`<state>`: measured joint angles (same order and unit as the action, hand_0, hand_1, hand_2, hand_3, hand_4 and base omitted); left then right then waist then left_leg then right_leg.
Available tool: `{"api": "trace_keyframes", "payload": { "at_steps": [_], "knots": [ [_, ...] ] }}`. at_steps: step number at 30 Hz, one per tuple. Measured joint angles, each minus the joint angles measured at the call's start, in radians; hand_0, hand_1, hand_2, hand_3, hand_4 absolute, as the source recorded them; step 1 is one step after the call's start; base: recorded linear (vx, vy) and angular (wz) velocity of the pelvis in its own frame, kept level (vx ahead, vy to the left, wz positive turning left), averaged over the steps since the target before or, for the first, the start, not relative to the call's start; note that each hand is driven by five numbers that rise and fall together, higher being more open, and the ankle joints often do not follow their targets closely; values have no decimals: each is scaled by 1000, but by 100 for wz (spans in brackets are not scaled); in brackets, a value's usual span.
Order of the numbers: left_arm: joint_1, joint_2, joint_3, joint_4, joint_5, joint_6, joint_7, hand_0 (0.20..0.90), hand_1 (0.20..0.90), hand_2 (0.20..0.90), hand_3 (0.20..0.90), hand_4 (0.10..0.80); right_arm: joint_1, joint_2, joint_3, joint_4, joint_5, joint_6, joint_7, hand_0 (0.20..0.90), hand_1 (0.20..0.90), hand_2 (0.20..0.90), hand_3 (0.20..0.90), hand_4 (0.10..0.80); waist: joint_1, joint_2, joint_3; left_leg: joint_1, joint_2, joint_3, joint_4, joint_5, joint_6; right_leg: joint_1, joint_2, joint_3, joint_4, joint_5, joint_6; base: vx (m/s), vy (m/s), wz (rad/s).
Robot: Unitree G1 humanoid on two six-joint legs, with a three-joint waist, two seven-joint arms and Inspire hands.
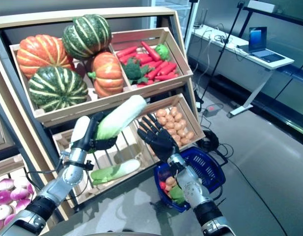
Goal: Put vegetables into the basket
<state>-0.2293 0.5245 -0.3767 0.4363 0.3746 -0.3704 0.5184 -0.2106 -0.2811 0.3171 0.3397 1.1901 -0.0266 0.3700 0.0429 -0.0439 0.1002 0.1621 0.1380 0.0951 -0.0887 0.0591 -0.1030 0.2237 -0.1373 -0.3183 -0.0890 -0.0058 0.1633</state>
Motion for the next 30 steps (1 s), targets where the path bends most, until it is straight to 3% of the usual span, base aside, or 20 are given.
{"api": "trace_keyframes", "payload": {
  "at_steps": [13, 23, 30],
  "knots": [
    [0, 10, -19, -2, 118, -70, 84, 300, 300, 300, 300, 400, -1, -3, 0, 0, 76, 9, 2, 900, 900, 900, 900, 800, 2, 0, 0, 0, 0, -5, 0, 2, 0, 3, 0, 0, 0, 0, 0, 0, 0, 0],
    [-3, 16, -52, -11, 320, -139, 220, 300, 300, 300, 300, 400, -47, 4, -1, -2, 147, 9, 3, 900, 900, 900, 900, 800, 1, 1, 0, -1, -1, -7, 0, 3, 0, 4, -1, 0, 0, 0, 0, 0, 0, 0],
    [-5, 30, -94, -37, 347, -147, 257, 300, 300, 300, 300, 400, -59, 20, -4, -2, 197, 2, 3, 900, 900, 900, 900, 800, -1, 2, 0, -2, -1, -6, 0, 3, 0, 3, -1, 1, 0, 0, 0, 0, 0, 0]
  ]
}}
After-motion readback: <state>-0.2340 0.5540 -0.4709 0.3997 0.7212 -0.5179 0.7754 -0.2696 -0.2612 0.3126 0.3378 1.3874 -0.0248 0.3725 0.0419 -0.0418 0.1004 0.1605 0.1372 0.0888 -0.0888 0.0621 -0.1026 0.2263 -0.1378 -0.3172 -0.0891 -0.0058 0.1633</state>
